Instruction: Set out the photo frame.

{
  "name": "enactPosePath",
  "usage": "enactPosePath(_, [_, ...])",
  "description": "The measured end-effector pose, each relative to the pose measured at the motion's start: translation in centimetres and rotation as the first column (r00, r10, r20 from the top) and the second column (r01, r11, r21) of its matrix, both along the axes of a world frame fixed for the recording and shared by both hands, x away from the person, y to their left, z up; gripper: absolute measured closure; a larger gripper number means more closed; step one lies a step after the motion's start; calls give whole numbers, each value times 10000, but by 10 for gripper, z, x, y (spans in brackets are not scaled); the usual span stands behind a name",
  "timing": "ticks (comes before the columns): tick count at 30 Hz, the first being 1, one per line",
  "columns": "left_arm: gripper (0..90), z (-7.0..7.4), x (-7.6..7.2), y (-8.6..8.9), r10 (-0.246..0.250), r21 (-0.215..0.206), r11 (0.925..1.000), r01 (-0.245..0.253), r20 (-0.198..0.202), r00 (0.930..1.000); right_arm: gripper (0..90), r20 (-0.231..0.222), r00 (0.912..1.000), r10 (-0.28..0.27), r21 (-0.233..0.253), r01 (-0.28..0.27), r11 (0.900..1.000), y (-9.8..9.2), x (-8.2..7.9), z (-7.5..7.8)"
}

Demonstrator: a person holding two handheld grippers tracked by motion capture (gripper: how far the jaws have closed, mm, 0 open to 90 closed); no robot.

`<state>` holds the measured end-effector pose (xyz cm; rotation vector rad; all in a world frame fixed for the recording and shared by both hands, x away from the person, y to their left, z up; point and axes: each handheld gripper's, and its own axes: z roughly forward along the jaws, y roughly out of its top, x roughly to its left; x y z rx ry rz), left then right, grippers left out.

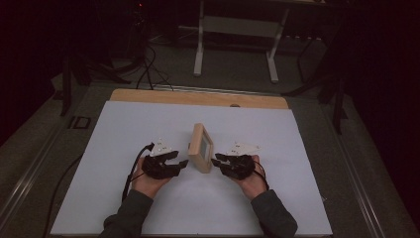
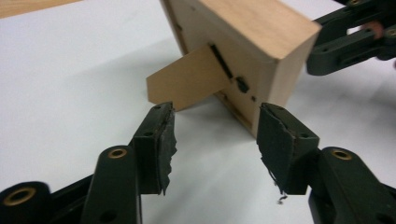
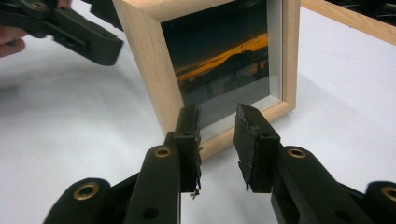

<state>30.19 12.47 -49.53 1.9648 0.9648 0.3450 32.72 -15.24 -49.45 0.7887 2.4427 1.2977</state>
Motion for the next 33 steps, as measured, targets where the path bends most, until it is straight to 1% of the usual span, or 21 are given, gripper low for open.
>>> enactPosePath(3, [441,1,-2,-3,-122,-37,9999,122,5,9999,689,-9,10000,-13,-22,13,10000,0,0,0])
enactPosePath(4, [414,1,-2,-4,-128,-25,9999,128,23,9999,678,-21,10000,-36,-19,36,10000,-1,0,0])
enactPosePath(7, [382,3,-3,-7,-117,-28,9999,117,91,9999,668,-43,10000,-67,-25,66,10000,-1,1,-1])
enactPosePath(14, [340,8,-3,-17,-208,-86,9997,211,242,9995,663,-98,9998,-153,-52,153,9999,-3,2,-3])
enactPosePath(15, [340,10,-2,-21,-253,-145,9996,257,281,9993,663,-87,9999,-142,-67,141,9999,-3,2,-3])
enactPosePath(16, [329,11,-2,-23,-216,-97,9997,219,335,9992,662,-86,9998,-153,-53,153,9999,-3,2,-3])
enactPosePath(20, [328,13,-1,-27,-150,-140,9998,156,394,9991,661,-93,9998,-150,-47,150,9999,-3,2,-3])
enactPosePath(21, [328,15,0,-30,-34,-237,9997,44,438,9990,661,-86,9999,-149,-42,149,9999,-3,2,-3])
enactPosePath(25, [326,18,3,-35,197,-315,9993,-182,468,9987,658,-82,9999,-132,-70,131,9999,-3,2,-3])
enactPosePath(28, [327,19,5,-39,216,-302,9993,-201,489,9986,656,-87,9999,-124,-59,124,9999,-3,2,-4])
enactPosePath(31, [331,20,5,-42,317,-180,9994,-308,563,9979,654,-82,9999,-116,-48,116,9999,-2,2,-3])
enactPosePath(33, [354,20,6,-43,409,-203,9990,-398,566,9976,652,-85,9999,-118,-33,117,9999,-2,2,-3])
